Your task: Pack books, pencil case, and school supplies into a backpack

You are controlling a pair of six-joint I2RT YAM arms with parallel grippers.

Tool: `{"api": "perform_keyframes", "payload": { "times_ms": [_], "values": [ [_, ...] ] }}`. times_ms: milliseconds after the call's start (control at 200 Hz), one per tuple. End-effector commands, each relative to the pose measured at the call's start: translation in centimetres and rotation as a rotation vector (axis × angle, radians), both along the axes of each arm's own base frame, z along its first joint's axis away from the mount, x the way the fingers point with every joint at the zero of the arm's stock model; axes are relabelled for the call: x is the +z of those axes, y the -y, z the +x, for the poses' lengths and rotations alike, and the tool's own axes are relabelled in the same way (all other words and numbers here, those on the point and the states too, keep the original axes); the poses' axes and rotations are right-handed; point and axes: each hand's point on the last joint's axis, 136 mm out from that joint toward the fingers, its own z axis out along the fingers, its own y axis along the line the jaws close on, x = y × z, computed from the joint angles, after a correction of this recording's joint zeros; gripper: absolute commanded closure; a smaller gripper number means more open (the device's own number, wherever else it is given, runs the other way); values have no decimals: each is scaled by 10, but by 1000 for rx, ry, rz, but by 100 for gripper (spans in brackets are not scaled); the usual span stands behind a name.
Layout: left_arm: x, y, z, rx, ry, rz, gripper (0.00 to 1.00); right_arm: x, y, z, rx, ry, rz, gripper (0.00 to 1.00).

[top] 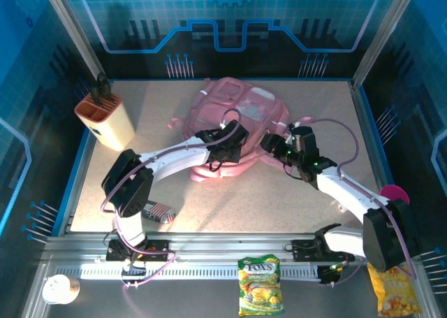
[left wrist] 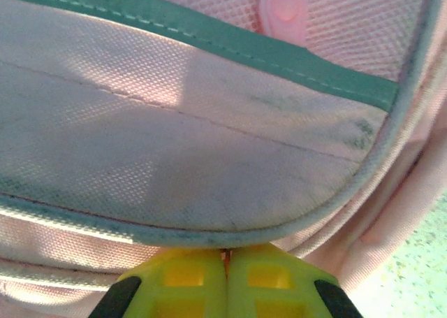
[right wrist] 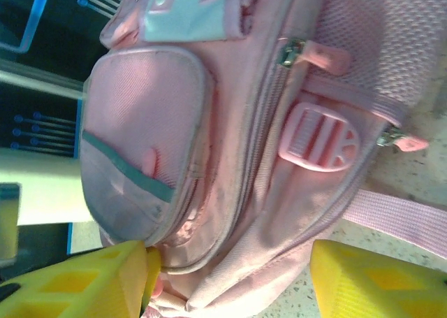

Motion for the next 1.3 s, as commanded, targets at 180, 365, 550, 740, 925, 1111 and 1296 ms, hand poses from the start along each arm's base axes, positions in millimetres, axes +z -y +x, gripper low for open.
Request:
{"api": "perform_keyframes", "payload": {
  "times_ms": [180, 365, 550, 740, 925, 1111, 1296],
  "values": [
    [60, 83, -3, -272, 40, -366, 100, 14, 19, 7, -152, -60, 174, 39],
    [60, 110, 10, -300, 16, -407, 100, 22, 18, 20, -175, -72, 296, 42],
    [50, 110, 11, -299, 3, -381, 100, 8, 5, 32, -151, -145, 365, 50],
    [40, 104, 7, -304, -16, -358, 100, 6, -8, 51, -101, -140, 385, 61],
    [33, 94, 3, -303, -29, -305, 100, -7, -9, 57, -99, -158, 365, 80],
    [28, 65, -1, -279, -32, -236, 100, -18, 8, 55, -149, -163, 287, 85],
    [19, 13, -1, -212, -43, -216, 100, -20, 28, 52, -194, -161, 236, 86]
  ]
}}
